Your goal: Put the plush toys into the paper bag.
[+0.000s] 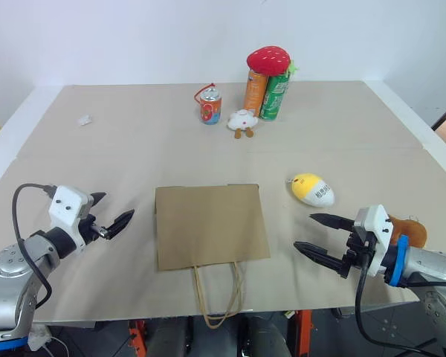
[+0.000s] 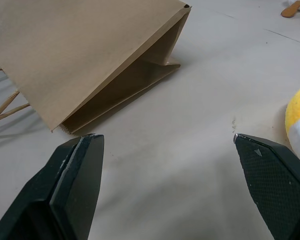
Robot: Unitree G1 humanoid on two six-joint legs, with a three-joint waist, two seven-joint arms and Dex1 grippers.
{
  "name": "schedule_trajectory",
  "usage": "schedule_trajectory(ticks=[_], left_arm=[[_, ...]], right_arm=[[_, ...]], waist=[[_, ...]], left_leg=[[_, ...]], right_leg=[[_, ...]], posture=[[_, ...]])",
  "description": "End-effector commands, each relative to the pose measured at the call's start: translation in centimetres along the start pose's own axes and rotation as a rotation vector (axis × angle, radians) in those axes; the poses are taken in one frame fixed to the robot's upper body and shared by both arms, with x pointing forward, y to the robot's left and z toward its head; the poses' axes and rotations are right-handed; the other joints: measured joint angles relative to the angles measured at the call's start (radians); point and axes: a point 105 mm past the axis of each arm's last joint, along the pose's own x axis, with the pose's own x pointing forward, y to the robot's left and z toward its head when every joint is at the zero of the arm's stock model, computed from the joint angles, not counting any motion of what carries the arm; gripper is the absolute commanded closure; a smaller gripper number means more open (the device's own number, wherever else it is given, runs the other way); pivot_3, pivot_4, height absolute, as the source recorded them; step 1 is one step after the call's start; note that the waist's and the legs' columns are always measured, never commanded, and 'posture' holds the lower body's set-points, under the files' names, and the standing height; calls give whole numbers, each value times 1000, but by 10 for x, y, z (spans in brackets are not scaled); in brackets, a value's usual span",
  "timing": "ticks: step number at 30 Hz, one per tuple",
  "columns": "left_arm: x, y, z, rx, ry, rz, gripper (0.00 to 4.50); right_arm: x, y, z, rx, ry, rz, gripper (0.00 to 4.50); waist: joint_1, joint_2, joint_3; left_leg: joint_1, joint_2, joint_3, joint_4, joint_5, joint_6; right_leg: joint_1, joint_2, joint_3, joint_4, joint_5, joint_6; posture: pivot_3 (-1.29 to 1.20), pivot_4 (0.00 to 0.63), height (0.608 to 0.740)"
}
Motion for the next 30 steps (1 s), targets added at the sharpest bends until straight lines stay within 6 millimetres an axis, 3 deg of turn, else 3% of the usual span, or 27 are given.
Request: schedule_trajectory(ticks=[1, 13, 18, 22, 23, 27, 30], left_arm=[[-2, -2, 8, 35, -38, -6, 34], [-7, -7, 7, 37, -59, -20, 34], [-7, -9, 34, 130, -104, -90, 34], [-4, -40, 94, 347, -196, -327, 34], [-5, -52, 100, 395, -200, -401, 34], [-14, -99, 86, 560, -136, -697, 34], [-19, -116, 73, 586, -114, -822, 34]], right_arm=[[0, 5, 9, -38, -23, 10, 0], [3, 5, 8, -49, -32, 21, 0], [13, 16, 34, -84, -91, 178, 0], [22, 43, 57, -149, -109, 415, 0], [24, 46, 60, -165, -108, 448, 0], [33, 52, 66, -203, -105, 515, 0], [36, 54, 64, -219, -92, 543, 0]], waist=[[0, 0, 0], [0, 0, 0], [0, 0, 0], [0, -2, 1], [1, -2, 1], [1, -2, 1], [-3, -2, 1]], left_leg=[[0, 0, 0, 0, 0, 0], [1, 0, 1, 0, 0, 0], [1, 1, 1, 0, 0, 0], [1, 4, 1, 0, 0, 0], [1, 4, 0, 1, 0, 0], [0, 4, 2, 0, 0, 0], [2, 2, 11, 0, -3, 2]], right_leg=[[0, 0, 0, 0, 0, 0], [0, 0, 1, 0, 0, 0], [0, 0, 1, 0, 0, 0], [-1, 1, 0, -1, 0, 0], [-1, 1, 0, -1, 0, 0], [0, 1, 1, -2, 0, 0], [-1, 2, 4, -2, 2, -1]], posture=[[0, 150, 740], [0, 150, 740], [0, 150, 740], [0, 150, 740], [0, 150, 740], [0, 150, 740], [0, 150, 740]])
